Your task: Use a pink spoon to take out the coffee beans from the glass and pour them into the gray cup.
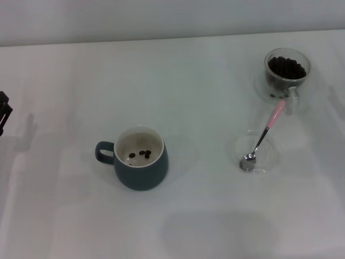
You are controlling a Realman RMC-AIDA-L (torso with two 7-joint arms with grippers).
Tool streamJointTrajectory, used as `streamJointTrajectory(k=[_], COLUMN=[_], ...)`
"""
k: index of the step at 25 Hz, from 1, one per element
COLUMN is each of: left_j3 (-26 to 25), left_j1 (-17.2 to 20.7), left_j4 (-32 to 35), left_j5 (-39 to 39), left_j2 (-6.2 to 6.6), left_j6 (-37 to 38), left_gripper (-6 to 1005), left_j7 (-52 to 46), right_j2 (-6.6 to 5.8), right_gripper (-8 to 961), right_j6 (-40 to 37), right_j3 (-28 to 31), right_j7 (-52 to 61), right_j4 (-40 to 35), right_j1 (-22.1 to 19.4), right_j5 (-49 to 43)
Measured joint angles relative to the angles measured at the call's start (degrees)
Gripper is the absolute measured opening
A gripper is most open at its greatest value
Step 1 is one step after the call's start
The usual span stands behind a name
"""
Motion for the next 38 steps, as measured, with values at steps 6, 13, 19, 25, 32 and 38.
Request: streamJointTrajectory(k=[6,13,19,25,32,38], left_j3=[0.02,-0.4,-0.52,-0.52,-0.7,-0.7], left_j1=[-0.31,-0.71,-2.62,-4.17,-4.45,-4.39], left_j4=[-0.04,-0.7,-0.9,-0.69,-0.91,-0.56], left_j5=[0.03,-0.47,-0.44,-0.29,-1.9,-4.19], left_j2=[-0.03,-0.11,0.17,0.07,0.16,0.28], left_j6=[0.0,0.0,-0.23,1.65,1.69,1.62], left_gripper=[880,876,876,876,876,876], left_j7=[-0.12,-0.29,-0.02,0.15,-0.06,0.12], right_j2=[0.07,0.07,0.07,0.14,0.16,0.15], right_gripper=[854,862,861,860,860,860], right_j6=[-1.08,-1.18,-1.38,-1.92,-2.03,-2.94], right_j3=[0.05,0.24,2.31,2.41,2.4,2.33], right_j7=[-2.95,-4.06,-4.12,-4.15,-4.28,-4.3], right_j4=[1.09,1.19,1.23,1.58,1.6,1.97], right_j1=[0.28,0.38,0.57,1.28,0.93,0.83], right_j5=[0.23,0.26,0.26,0.24,0.23,0.0])
